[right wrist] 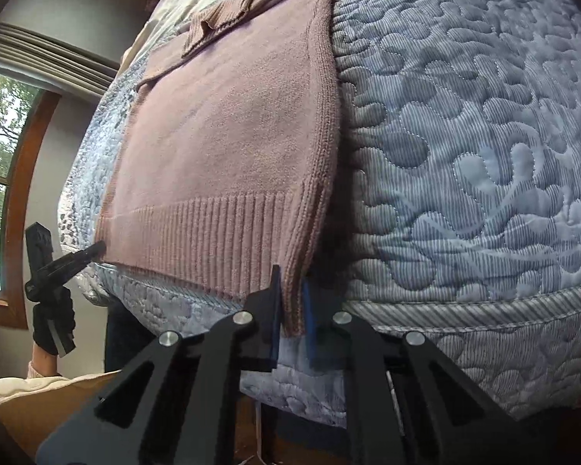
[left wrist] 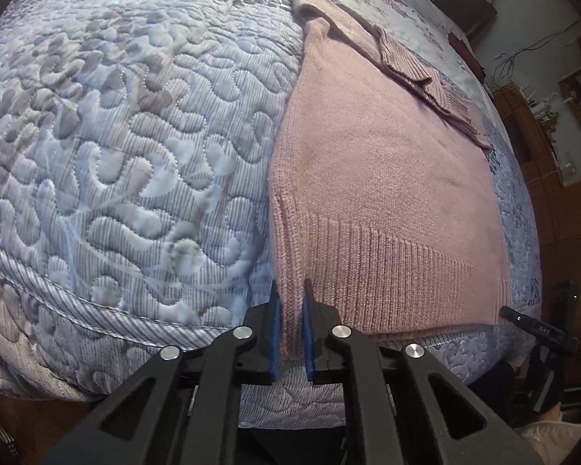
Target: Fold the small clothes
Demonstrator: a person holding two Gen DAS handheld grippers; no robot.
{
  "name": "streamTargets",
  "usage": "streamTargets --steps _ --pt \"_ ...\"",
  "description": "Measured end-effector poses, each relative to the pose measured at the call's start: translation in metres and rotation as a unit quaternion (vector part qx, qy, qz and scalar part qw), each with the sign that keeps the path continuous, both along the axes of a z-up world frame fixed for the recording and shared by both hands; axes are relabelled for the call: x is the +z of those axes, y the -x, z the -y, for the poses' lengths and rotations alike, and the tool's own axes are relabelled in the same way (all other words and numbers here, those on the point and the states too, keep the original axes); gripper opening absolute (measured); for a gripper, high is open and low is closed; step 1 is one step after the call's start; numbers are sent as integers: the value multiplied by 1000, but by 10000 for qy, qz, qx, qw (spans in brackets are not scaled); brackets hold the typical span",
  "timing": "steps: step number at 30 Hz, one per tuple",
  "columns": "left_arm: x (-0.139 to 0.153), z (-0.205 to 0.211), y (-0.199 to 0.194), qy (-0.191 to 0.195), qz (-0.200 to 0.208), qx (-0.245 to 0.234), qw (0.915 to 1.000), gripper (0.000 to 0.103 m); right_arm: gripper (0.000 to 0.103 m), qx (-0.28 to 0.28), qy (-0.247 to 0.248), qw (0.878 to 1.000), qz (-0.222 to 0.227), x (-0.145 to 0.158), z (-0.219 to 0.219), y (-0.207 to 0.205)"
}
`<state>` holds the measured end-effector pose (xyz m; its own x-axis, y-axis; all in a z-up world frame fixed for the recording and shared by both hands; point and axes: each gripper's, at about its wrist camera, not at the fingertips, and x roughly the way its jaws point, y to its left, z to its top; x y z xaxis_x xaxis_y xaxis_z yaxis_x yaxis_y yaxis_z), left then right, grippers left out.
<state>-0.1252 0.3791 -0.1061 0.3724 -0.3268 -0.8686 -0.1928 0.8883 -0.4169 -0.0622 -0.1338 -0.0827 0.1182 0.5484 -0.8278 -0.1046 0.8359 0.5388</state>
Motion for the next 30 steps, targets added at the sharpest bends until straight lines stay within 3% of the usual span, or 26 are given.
streamTargets --steps 6,13,23,30 --pt "34 -14 -11 387 467 148 9980 9 8 -254 -681 9972 152 32 15 -22" --pt "50 -30 -55 361 699 299 9964 9 8 -295 -453 9978 388 58 15 -80" --pt "23 -42 -139 325 634 507 9962 9 8 -549 -384 9977 -50 28 15 -167" --pt "-5 -42 -179 277 349 485 9978 9 9 -601 -247 9970 -411 0 11 -199"
